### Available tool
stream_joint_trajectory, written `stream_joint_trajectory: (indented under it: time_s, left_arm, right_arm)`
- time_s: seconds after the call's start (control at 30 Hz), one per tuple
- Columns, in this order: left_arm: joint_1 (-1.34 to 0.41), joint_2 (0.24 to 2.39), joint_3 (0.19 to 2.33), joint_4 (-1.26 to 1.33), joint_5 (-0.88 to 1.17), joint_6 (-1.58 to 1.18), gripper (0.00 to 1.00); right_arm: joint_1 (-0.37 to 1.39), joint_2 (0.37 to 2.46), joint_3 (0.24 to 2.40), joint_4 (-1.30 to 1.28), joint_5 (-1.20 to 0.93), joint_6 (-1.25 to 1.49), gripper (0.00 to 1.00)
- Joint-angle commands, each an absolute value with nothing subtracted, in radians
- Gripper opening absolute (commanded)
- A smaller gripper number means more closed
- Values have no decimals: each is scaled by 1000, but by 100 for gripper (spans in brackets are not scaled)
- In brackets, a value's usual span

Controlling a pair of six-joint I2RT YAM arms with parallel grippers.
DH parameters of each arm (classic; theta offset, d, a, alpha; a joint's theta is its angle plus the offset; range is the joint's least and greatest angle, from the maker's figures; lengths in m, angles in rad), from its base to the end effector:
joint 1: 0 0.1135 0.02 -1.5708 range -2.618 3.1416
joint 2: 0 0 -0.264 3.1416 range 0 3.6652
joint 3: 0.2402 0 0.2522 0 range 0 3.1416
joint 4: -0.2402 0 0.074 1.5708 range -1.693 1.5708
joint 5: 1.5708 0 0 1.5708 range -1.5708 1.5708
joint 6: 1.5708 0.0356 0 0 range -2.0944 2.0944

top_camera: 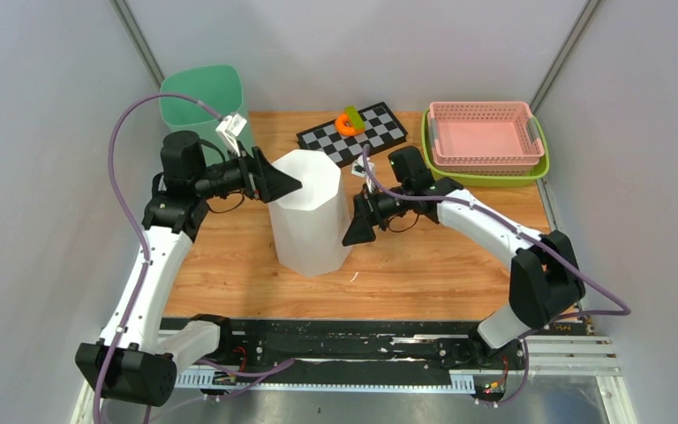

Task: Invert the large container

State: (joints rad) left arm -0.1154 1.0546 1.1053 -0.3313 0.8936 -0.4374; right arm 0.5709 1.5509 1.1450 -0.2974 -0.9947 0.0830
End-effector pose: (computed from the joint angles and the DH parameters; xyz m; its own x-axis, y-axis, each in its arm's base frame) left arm 0.2192 -0.0533 0.3888 -0.5948 -0.1982 -0.7790 0.6227 0.4992 -0.6025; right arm 0.2655 0.2060 0.2754 -0.6113 -0.3389 -0.7151 -0.7846 0.1413 0.6037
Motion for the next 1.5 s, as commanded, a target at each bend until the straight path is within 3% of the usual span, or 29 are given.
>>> stream_joint_trajectory:
  time_s: [0.0,0.37,0.67,1.47]
  left_arm:
    - [-123,1040,1166,-395,854,-369,100]
    - [-123,1084,1420,-564,466,-181,100]
    - [-123,1287,1605,-627,180,-47,100]
    - [-94,2001,2187,-742,-138,95,99]
  right_arm:
    - [561,1453,1143,-356,-927,-9,83]
    - [560,1276,1092,-379,-786,-123,85]
    - [560,1230,1046,-347,-742,-152,86]
    - [560,1200,992,-304,-723,-187,86]
